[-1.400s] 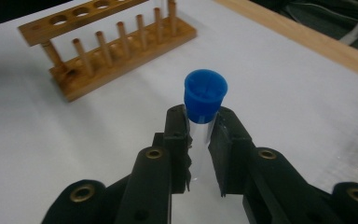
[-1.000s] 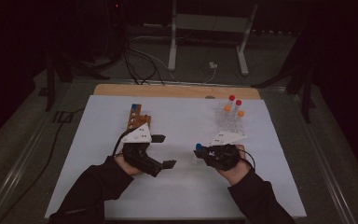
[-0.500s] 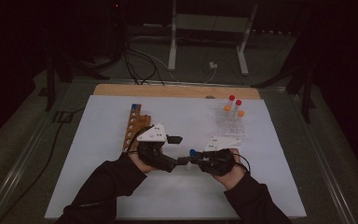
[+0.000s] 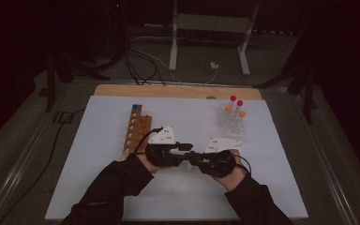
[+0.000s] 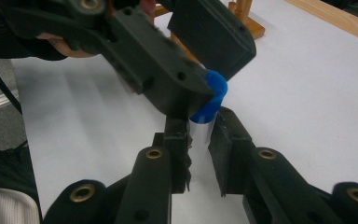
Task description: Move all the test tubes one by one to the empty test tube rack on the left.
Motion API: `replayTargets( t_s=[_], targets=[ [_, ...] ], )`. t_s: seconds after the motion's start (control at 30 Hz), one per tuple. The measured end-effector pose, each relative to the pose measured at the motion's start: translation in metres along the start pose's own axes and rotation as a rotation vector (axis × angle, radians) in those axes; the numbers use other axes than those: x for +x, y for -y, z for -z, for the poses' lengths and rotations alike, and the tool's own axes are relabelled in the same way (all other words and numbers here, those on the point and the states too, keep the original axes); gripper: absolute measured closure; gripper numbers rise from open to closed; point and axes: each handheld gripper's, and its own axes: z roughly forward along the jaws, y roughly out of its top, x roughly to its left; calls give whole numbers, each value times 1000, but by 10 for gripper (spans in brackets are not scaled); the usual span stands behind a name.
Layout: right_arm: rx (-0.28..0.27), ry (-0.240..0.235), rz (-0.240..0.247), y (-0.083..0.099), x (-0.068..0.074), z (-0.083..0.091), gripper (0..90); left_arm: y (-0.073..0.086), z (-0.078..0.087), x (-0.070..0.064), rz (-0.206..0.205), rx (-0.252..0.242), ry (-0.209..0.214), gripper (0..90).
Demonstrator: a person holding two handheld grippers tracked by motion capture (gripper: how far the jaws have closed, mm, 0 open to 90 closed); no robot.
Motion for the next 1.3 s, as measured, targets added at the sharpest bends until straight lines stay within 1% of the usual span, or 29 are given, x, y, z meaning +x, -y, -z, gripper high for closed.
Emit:
replayTargets(
  t_s=[0.1,0.13,0.4,0.47,0.6,0.67,0.7,0.77,0.8,0.87,0.93,0.97,1.03,1.13,1.2,1.23,1.3],
  targets=[
    [0,4,-4,0,-1,0,769,-1,-1,-1,-11,7,11,735],
    [0,3,-5,0,-1,0,769,-1,-2,-1,-15,9,8,755],
    [-2,7,-11,1,-2,1,768,-3,-3,-2,-32,13,-1,774],
    [-3,9,-13,1,-3,1,768,-3,-3,-1,-28,12,0,774],
    [-19,16,-15,1,-3,2,756,-5,-2,-2,-34,-1,-20,775],
    [-27,8,-18,0,-4,3,634,-6,0,-1,-30,-11,-38,775],
    [-31,14,-18,0,-4,3,593,-7,2,1,-22,-15,-40,775],
    [-42,25,-24,0,-4,5,512,-8,6,4,-23,-17,-60,775],
    [-45,29,-24,0,-5,6,487,-8,9,6,-15,-22,-59,775],
    [-59,44,-32,0,-5,8,407,-10,14,8,-21,-22,-77,775],
    [-67,49,-38,-1,-7,10,350,-12,20,12,-14,-31,-86,775],
    [-72,54,-43,-1,-7,11,316,-13,23,13,-18,-31,-101,775],
    [-71,52,-48,-2,-7,12,252,-15,29,16,-16,-39,-111,775],
    [-81,60,-60,-2,-8,13,168,-19,38,20,-22,-40,-140,775],
    [-88,66,-70,-2,-8,13,136,-20,45,25,-18,-46,-155,775],
    [-90,68,-73,-2,-9,14,104,-21,48,27,-18,-48,-168,775],
    [-95,76,-83,-3,-9,14,60,-23,55,32,-10,-46,-183,775]
  ],
)
